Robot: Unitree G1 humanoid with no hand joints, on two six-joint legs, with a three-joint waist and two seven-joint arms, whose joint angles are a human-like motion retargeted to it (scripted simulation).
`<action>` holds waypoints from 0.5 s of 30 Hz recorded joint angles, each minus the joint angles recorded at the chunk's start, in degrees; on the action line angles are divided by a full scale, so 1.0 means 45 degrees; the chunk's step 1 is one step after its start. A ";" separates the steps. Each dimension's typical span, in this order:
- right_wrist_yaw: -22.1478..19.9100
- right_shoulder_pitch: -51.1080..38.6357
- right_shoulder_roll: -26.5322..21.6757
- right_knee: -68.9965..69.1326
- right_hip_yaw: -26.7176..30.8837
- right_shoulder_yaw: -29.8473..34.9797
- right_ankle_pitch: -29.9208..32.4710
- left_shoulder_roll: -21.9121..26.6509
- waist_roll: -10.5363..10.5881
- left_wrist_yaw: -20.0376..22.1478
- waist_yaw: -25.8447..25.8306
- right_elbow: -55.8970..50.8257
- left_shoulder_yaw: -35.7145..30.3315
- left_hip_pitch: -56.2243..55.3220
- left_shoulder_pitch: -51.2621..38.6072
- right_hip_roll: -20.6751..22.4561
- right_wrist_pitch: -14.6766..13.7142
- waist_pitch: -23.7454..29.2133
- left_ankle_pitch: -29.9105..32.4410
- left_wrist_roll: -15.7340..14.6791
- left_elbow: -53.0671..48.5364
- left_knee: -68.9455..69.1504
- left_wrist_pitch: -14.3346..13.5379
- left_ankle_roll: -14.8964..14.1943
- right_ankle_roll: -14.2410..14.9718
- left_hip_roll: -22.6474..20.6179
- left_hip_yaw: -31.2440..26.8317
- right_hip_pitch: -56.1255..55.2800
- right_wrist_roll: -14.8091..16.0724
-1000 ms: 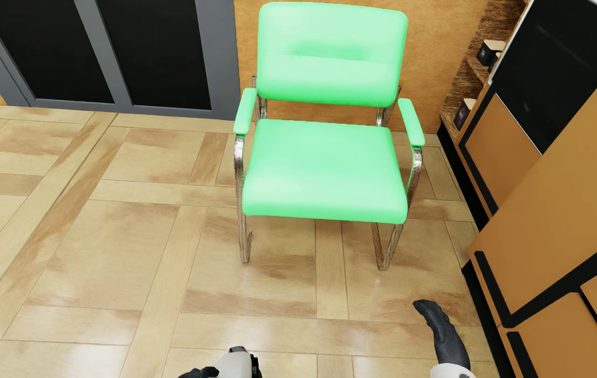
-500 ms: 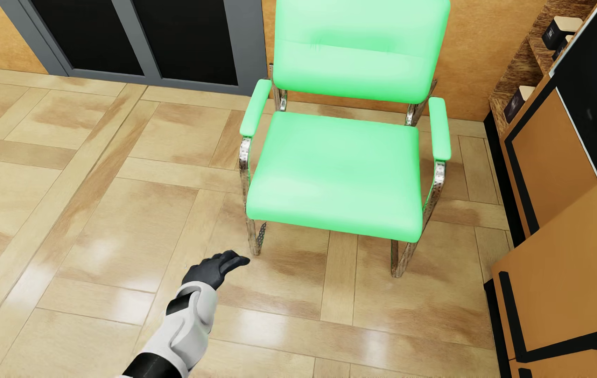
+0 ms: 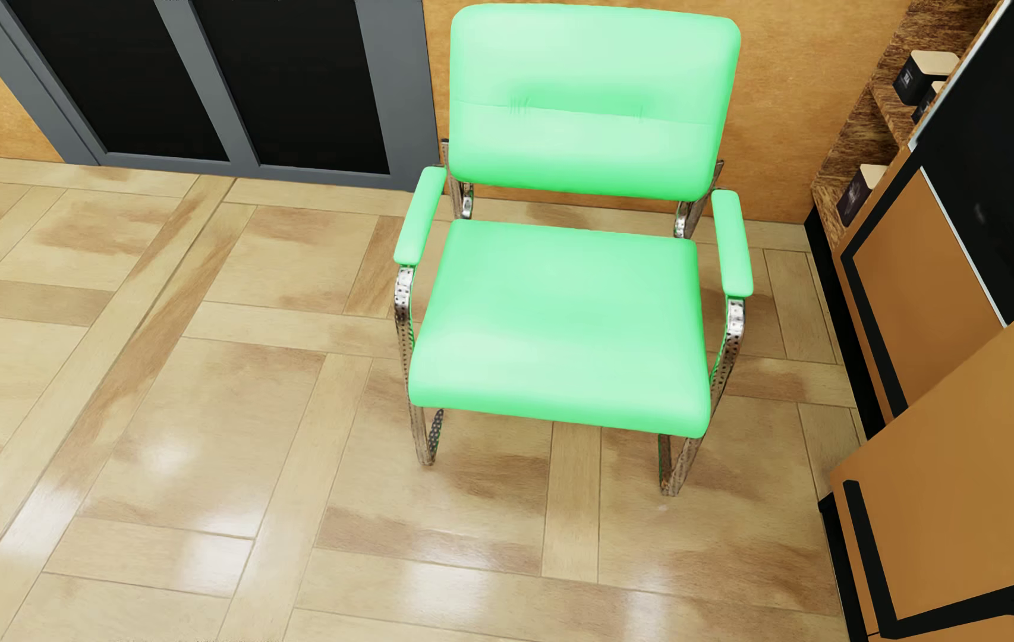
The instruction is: Walk towards the green officechair
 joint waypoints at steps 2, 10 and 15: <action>0.0109 -0.0066 0.0008 -0.0017 -0.0130 0.0047 -0.0063 0.0282 -0.0030 0.0119 0.0084 -0.0036 -0.0817 0.0154 -0.0588 -0.0031 0.0021 -0.0007 0.0011 0.1112 -0.0303 -0.0106 -0.0239 0.0000 0.0003 -0.0034 -0.0104 0.0189 -0.0215; -0.0442 -0.0307 -0.0201 0.0435 -0.0655 -0.0302 -0.0739 0.0301 -0.0161 0.1411 -0.0067 -0.1289 0.0170 -0.0024 -0.1783 -0.0219 -0.0645 0.0027 -0.0539 -0.0174 -0.2114 0.0425 -0.1017 0.0012 0.0090 -0.0141 -0.0720 0.0339 -0.0049; -0.0483 -0.0323 -0.0029 0.0702 -0.1166 -0.0193 -0.1870 0.0572 -0.0213 0.0963 -0.0224 -0.1951 -0.0050 -0.0100 -0.1630 -0.0304 -0.0768 0.0055 -0.1451 -0.0249 -0.1709 0.1059 -0.0707 -0.0287 -0.0204 -0.0047 -0.1055 0.0574 0.0172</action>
